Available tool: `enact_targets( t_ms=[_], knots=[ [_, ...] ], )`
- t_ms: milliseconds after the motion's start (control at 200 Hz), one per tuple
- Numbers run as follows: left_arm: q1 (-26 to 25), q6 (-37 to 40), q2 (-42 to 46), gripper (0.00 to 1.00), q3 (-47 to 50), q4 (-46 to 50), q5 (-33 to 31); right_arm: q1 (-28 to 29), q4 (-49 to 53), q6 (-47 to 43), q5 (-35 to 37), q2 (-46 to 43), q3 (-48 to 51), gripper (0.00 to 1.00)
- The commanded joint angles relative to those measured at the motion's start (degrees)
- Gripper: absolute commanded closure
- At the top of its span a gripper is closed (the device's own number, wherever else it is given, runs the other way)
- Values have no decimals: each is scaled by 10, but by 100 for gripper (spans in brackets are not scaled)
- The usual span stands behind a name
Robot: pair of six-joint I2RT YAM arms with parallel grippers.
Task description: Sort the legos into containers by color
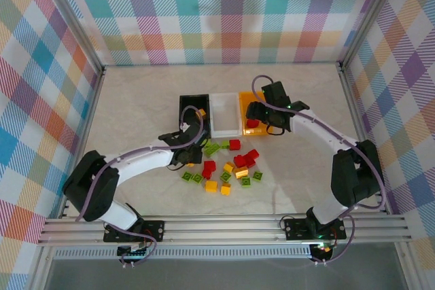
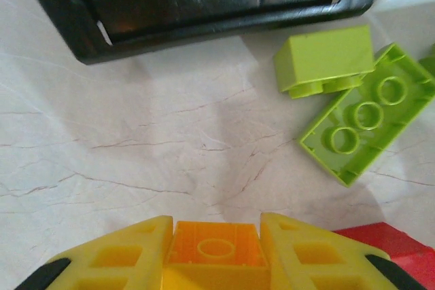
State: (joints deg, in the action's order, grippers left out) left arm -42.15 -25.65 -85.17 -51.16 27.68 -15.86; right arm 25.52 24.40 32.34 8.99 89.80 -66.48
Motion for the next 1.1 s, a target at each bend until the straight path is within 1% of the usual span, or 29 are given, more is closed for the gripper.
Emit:
enact_targets(
  t_ms=[0, 140, 250, 380, 500, 545, 625, 700, 775, 915, 1095],
  knots=[
    [5, 9, 31, 68, -48, 35, -27, 1, -4, 12, 6, -26, 14, 18],
    [41, 24, 1, 68, -124, 32, -32, 1, -8, 19, 0, -41, 33, 18],
    [71, 38, -61, 69, -189, 16, -33, 1, -6, 22, -2, -49, 48, 18],
    [100, 52, -148, 71, -276, 26, -36, 1, -1, 21, -8, -58, 62, 18],
    [125, 55, -201, 71, -324, 35, -36, 1, 2, 21, -6, -75, 77, 18],
    [131, 55, -215, 68, -336, 37, -33, 1, 2, 20, -9, -81, 83, 18],
    [133, 55, -225, 53, -349, 38, -25, 1, 6, 18, -16, -87, 89, 18],
    [132, 51, -219, 38, -355, 34, -11, 1, 7, 18, -20, -93, 96, 18],
    [132, 48, -203, 29, -357, 36, -3, 1, 8, 19, -21, -99, 102, 17],
    [121, 35, -126, 22, -314, 34, 23, 1, 14, 19, -29, -108, 111, 17],
    [90, -13, 13, 16, -172, 33, 67, 1, 13, 26, -37, -125, 131, 17]
  ],
)
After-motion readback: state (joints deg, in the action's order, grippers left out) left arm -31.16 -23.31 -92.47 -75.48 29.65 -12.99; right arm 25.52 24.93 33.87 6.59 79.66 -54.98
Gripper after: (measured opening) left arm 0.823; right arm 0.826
